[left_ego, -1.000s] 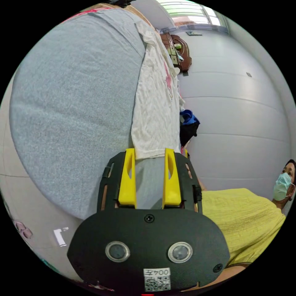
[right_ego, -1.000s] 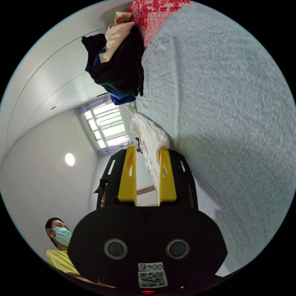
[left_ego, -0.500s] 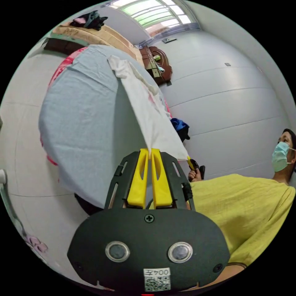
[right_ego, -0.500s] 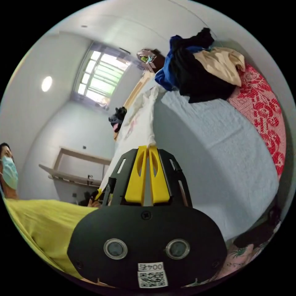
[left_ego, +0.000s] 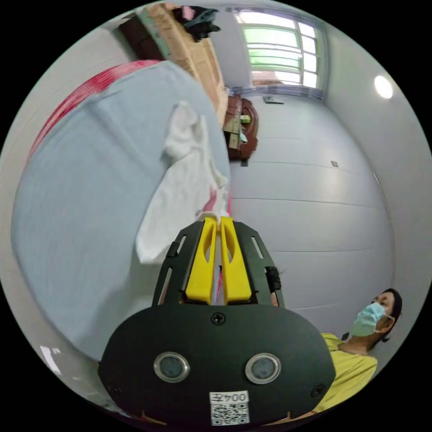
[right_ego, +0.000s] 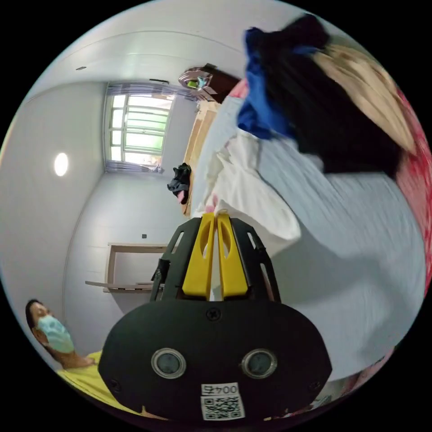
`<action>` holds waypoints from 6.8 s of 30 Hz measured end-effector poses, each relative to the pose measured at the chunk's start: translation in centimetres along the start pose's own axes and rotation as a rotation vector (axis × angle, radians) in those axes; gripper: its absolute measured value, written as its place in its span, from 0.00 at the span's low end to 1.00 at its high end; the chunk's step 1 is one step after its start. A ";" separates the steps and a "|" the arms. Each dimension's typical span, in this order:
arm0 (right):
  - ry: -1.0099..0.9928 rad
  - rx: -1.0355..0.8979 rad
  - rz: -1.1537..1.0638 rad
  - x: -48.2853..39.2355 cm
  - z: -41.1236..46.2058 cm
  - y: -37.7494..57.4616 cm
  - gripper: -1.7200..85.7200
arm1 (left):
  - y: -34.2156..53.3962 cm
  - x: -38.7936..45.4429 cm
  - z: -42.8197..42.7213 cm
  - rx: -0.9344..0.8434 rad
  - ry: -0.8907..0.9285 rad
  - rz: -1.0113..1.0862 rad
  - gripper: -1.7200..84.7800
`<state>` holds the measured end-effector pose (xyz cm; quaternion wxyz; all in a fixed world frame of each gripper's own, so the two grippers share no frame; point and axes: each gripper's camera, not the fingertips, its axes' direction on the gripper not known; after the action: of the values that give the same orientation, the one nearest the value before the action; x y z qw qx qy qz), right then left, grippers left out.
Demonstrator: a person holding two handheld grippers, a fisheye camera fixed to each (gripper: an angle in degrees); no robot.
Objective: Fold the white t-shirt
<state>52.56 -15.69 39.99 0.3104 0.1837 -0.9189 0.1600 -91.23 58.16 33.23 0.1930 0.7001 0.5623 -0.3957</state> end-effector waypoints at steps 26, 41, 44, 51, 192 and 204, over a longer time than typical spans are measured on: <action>-0.008 -0.033 -0.550 -31.7 4.5 -6.3 0.01 | 1.0 31.0 2.8 0.014 -0.100 0.576 0.04; 0.223 -0.158 -0.185 2.6 6.2 11.0 0.01 | 17.6 2.5 10.0 -0.198 -0.392 0.265 0.04; 0.215 -0.152 -0.163 5.2 4.2 13.7 0.01 | 20.0 1.7 9.6 -0.163 -0.405 0.271 0.04; 0.214 -0.165 -0.153 9.5 -0.9 20.3 0.01 | 24.3 -0.2 7.6 -0.145 -0.415 0.265 0.04; 1.158 -0.788 -0.184 43.5 39.4 60.9 0.12 | -37.3 -21.3 18.2 -0.318 -1.124 0.912 0.12; 1.169 -0.801 -0.160 42.4 38.8 59.7 0.12 | -41.4 -20.2 22.0 -0.323 -1.164 0.809 0.05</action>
<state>-24.71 10.99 26.57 0.8069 0.0066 -0.5737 -0.1408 -138.61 41.77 42.56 0.6930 0.4919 0.1168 -0.5140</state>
